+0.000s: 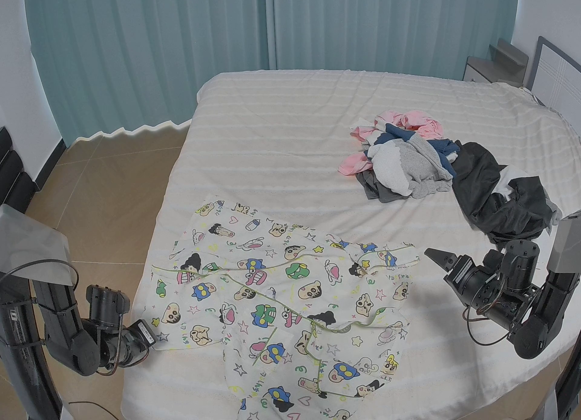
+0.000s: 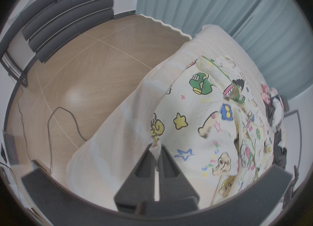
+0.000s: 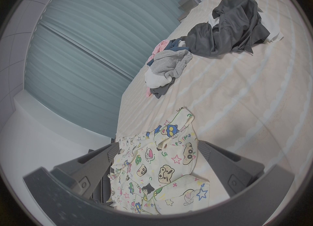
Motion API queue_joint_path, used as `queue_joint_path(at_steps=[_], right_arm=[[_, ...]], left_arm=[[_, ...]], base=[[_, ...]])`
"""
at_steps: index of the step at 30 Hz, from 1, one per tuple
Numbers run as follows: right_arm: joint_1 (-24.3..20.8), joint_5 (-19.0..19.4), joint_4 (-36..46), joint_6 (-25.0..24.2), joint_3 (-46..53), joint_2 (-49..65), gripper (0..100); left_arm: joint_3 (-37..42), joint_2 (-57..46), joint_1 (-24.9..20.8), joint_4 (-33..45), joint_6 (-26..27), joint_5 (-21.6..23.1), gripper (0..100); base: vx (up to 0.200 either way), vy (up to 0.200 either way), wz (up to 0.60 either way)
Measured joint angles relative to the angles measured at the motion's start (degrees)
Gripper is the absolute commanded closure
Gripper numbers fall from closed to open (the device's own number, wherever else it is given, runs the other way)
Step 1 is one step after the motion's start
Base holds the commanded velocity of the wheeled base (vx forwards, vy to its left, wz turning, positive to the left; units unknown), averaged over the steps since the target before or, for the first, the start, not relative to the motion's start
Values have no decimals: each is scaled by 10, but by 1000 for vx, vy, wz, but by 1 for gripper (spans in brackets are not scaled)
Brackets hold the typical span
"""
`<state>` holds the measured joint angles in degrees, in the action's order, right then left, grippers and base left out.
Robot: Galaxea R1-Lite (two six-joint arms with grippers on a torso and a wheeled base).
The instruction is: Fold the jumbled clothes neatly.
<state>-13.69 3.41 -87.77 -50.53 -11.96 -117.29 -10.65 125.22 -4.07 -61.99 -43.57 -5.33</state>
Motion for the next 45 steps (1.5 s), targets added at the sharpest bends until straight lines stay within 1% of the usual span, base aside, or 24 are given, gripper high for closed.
queue_joint_path(at_steps=[7, 11, 14, 18, 21, 26, 28, 29, 33, 41, 45], right_arm=[[0, 0, 0, 0, 1, 0, 0], [-1, 1, 0, 1, 2, 0, 0], [-1, 2, 0, 2, 6, 0, 0], [-1, 3, 0, 3, 9, -1, 0], [0, 4, 0, 4, 7, -5, 0], [3, 4, 4, 16, -12, -25, 0], [4, 4, 12, 33, -27, -35, 0], [6, 4, 24, 45, -38, -42, 0], [16, 4, 94, 62, -86, -58, 0], [42, 5, 256, 74, -233, -78, 0], [48, 4, 331, 76, -307, -95, 0]], left_arm=[[74, -20, 5, -1, 66, 2, 100], [91, -25, 11, 10, 85, 2, 100], [94, -27, 21, 34, 107, 8, 100], [96, -35, 30, 92, 117, 32, 100], [96, -50, 32, 113, 119, 51, 100], [97, -65, 34, 116, 121, 63, 100], [97, -68, 34, 110, 120, 69, 100], [97, -69, 34, 104, 120, 74, 100], [96, -71, 35, 93, 119, 93, 100], [96, -71, 38, 88, 118, 129, 100], [96, -71, 42, 87, 117, 144, 100]], base=[[0, 0, 0], [0, 0, 0], [0, 0, 0], [0, 0, 0], [0, 0, 0], [0, 0, 0], [0, 0, 0], [0, 0, 0], [0, 0, 0], [0, 0, 0], [0, 0, 0]])
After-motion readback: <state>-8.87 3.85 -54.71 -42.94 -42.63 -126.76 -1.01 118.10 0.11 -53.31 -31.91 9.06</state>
